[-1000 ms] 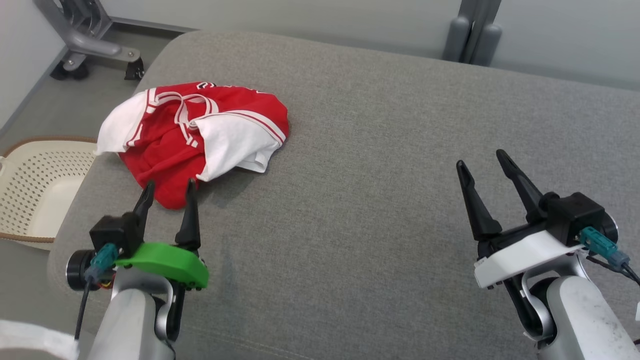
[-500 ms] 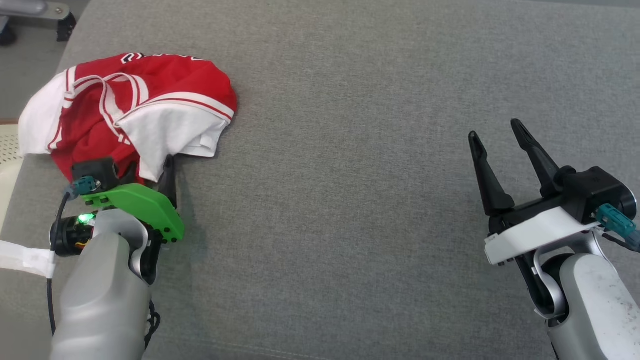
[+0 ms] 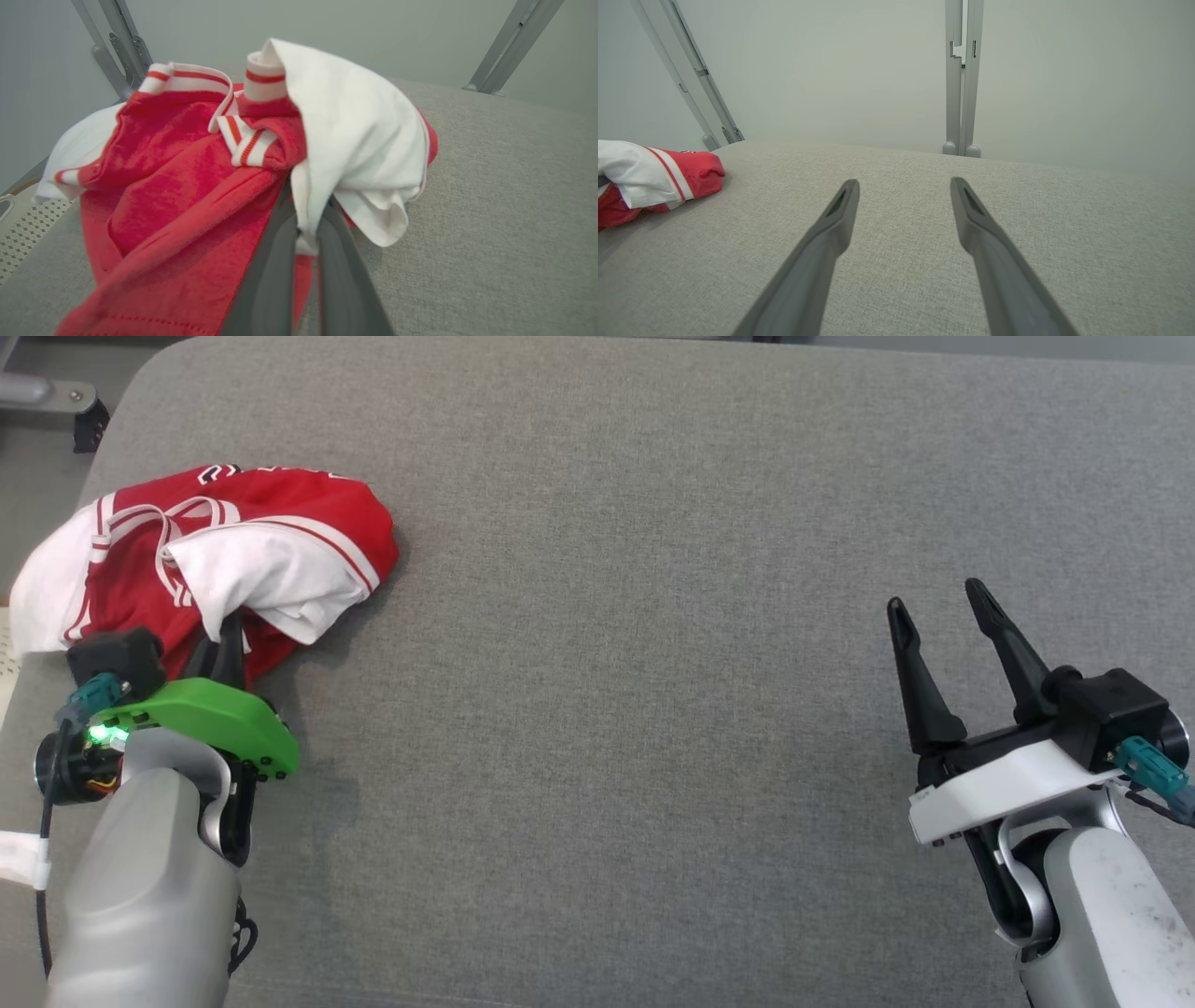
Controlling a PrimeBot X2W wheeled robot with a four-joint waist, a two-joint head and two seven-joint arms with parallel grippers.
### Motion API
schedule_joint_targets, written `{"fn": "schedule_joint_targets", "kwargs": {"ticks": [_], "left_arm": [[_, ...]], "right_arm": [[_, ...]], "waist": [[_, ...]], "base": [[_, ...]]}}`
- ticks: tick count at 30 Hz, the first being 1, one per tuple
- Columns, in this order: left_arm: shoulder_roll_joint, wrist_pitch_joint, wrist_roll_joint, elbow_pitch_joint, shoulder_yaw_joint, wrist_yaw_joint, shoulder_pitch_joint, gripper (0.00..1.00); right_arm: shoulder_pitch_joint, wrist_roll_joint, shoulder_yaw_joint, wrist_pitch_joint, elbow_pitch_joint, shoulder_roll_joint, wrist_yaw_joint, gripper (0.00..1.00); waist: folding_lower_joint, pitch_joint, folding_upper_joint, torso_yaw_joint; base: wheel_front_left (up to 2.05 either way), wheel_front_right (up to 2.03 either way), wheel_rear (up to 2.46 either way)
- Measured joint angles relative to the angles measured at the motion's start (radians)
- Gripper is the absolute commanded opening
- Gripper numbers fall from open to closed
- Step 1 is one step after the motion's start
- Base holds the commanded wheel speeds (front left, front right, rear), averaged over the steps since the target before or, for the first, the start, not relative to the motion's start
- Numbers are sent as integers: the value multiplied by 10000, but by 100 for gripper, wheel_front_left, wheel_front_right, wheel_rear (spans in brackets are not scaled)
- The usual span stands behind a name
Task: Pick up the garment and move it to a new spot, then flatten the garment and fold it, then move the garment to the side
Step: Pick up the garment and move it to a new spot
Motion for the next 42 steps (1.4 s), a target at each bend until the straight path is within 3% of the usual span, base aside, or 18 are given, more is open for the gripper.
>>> {"fn": "schedule_joint_targets", "kwargs": {"ticks": [12, 15, 20, 29, 41, 42], "left_arm": [[251, 10, 631, -4610, 222, 846, 2753, 0], [217, 341, 715, -5708, -63, 869, 3278, 0], [-322, 1047, 1012, -7125, -1120, 713, 3500, 0], [-1317, 1651, 1053, -7122, -3287, 217, 2398, 0], [-1540, 1749, 291, -5089, -5990, 35, 1298, 0], [-1538, 1685, 213, -4989, -6098, 33, 1267, 14]], "right_arm": [[977, 27, -46, -176, 261, 410, 2, 100], [1090, 27, -84, -130, 192, 439, 2, 100], [1101, 21, -188, -29, -44, 445, 0, 100], [709, 81, -384, -159, -117, 593, 0, 100], [388, 249, -487, -798, 514, 892, 0, 100], [367, 249, -491, -805, 550, 905, 0, 100]], "waist": [[0, -1617, 0, -140], [0, -1924, 0, -319], [0, -2127, 0, -859], [0, -1815, 0, -2212], [0, -400, 1, -4355], [0, -298, 0, -4445]], "base": [[0, 0, 0], [0, 0, 0], [0, 0, 0], [0, 0, 0], [0, 0, 0], [0, 0, 0]]}}
